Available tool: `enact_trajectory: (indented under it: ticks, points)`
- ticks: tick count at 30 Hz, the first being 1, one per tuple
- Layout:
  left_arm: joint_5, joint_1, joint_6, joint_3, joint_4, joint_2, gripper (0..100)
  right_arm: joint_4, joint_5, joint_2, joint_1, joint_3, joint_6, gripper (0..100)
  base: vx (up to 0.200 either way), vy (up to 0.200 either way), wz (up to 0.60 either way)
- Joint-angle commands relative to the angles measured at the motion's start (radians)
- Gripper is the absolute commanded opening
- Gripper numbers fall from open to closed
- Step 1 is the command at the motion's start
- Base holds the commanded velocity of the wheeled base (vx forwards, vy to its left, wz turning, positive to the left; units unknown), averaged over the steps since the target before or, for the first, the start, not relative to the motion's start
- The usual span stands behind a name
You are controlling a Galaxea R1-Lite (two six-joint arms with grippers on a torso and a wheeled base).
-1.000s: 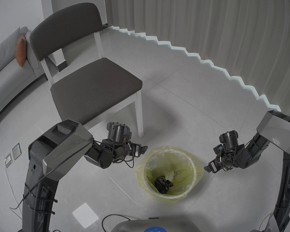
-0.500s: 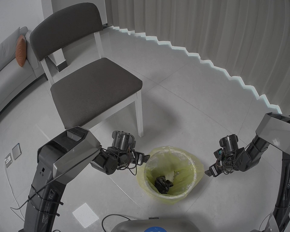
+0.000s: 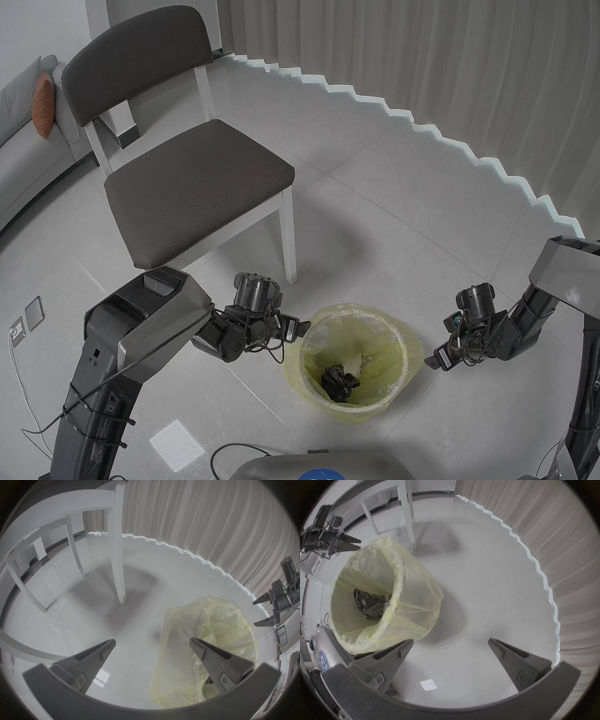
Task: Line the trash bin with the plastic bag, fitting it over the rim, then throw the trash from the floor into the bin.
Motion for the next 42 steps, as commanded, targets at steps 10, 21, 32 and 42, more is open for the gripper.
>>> enact_trajectory:
  ticks: [10,21,32,42]
  points:
    - [-0.033,0.011,-0.011,-0.071,0.016,0.075,100,-0.001,0.001,0.004,0.001,-0.004,-0.006,100,0.0,0.0,0.0]
    - [-0.028,0.017,-0.005,-0.206,0.125,0.128,100,-0.001,0.002,0.016,0.001,-0.014,-0.01,100,0.0,0.0,0.0]
    - [-0.025,0.054,-0.008,-0.138,0.111,0.076,100,-0.001,0.001,0.007,0.002,-0.016,-0.011,100,0.0,0.0,0.0]
    - [-0.051,0.094,0.001,0.235,0.002,-0.116,100,-0.001,0.001,-0.001,-0.002,-0.011,-0.011,100,0.0,0.0,0.0]
